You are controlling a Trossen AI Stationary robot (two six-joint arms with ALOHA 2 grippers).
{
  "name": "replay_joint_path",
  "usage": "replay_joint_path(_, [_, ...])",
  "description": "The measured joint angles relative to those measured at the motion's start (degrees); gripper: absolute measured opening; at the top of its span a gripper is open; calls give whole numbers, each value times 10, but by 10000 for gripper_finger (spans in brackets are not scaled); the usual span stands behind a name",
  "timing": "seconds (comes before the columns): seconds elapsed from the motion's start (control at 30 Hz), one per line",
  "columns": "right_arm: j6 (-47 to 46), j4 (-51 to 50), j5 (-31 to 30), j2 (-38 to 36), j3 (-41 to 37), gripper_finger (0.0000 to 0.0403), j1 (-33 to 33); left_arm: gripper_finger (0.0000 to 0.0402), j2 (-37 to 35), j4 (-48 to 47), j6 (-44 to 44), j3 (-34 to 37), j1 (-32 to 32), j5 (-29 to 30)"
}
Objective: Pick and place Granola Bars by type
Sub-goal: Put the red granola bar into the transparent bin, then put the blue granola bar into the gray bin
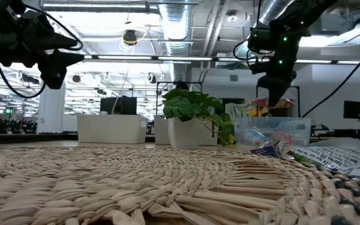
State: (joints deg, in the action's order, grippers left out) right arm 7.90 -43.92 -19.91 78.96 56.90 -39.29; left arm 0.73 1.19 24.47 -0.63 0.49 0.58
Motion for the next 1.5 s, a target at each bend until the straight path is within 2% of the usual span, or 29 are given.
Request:
replay_joint_path(0.37, [11,-4,20,0,0,157,-1,153,0,0,0,0,0,0])
replay_joint_path(0.57, [-4,-11,27,0,0,202,3,153,0,0,0,0,0,0])
replay_joint_path(0.67, [-34,-26,65,0,0,215,15,153,0,0,0,0,0,0])
replay_joint_path(0.77, [-61,-51,132,0,0,222,37,153,0,0,0,0,0,0])
replay_joint_path(0.9, [-64,-78,213,0,0,224,92,153,0,0,0,0,0,0])
replay_joint_path(1.0, [-57,-78,244,0,0,224,148,153,0,0,0,0,0,0])
replay_joint_path(1.3, [97,-71,245,0,0,223,347,153,0,0,0,0,0,0])
replay_joint_path(1.5, [182,-13,244,4,0,223,428,153,0,0,0,0,0,0])
